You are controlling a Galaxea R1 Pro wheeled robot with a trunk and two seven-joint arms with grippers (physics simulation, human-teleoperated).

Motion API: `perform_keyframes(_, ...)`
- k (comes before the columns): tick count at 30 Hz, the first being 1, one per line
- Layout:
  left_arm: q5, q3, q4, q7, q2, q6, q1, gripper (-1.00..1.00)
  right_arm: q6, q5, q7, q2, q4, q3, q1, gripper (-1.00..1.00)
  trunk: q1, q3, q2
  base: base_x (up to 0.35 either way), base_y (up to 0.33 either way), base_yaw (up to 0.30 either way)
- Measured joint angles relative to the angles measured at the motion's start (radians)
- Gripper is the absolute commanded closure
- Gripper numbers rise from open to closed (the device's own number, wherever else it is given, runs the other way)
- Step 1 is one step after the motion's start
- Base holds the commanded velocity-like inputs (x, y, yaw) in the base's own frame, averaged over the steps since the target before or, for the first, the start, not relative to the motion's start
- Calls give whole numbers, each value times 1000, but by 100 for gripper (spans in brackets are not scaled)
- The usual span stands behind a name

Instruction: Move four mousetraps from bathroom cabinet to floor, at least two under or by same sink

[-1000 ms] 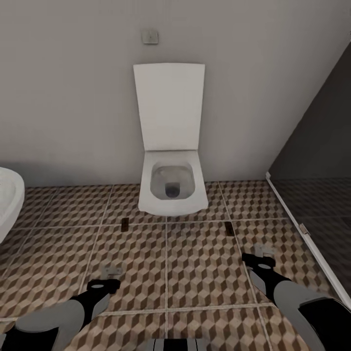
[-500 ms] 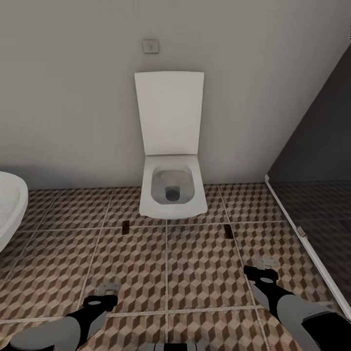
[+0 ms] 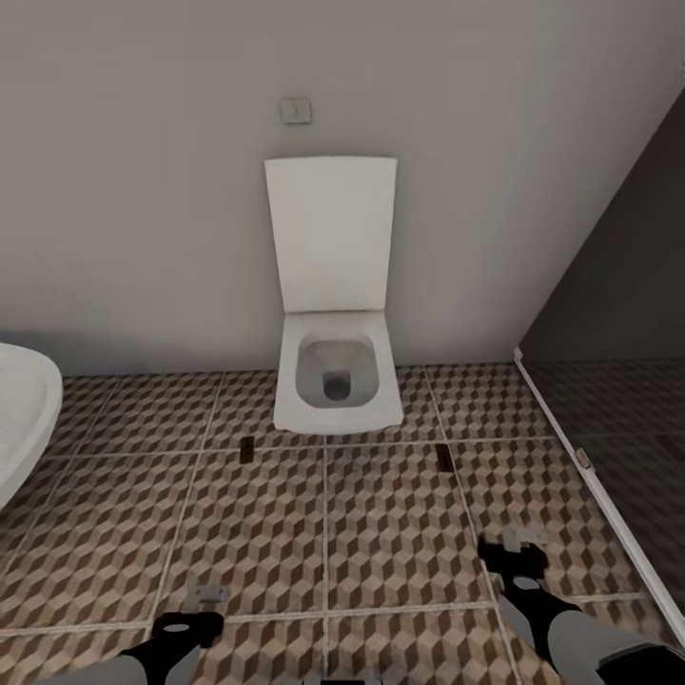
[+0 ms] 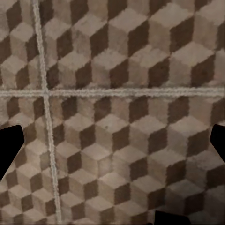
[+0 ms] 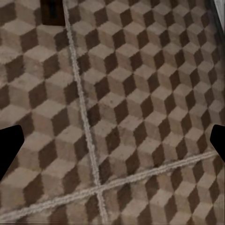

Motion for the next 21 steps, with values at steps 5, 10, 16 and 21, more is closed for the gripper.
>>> perform_keyframes(5, 0, 0, 0, 0, 1, -2, 23, -100, -32, 3, 0, 0, -1, 1, 32, -100, -19, 23, 35, 0, 0, -45)
perform_keyframes(10, 0, 0, 0, 0, 2, -3, 46, -100, -50, 4, 0, 0, 0, 3, 59, -100, -38, 46, 70, 0, 0, -57)
perform_keyframes(16, 0, 0, 0, 0, 3, -3, 76, -100, -60, 13, 0, 0, -1, 3, 99, -100, -61, 74, 112, 0, 0, -55)
perform_keyframes(21, 0, 0, 0, 0, 5, -3, 96, -100, -80, 18, 0, 0, -1, 3, 133, -100, -81, 98, 147, 0, 0, -22)
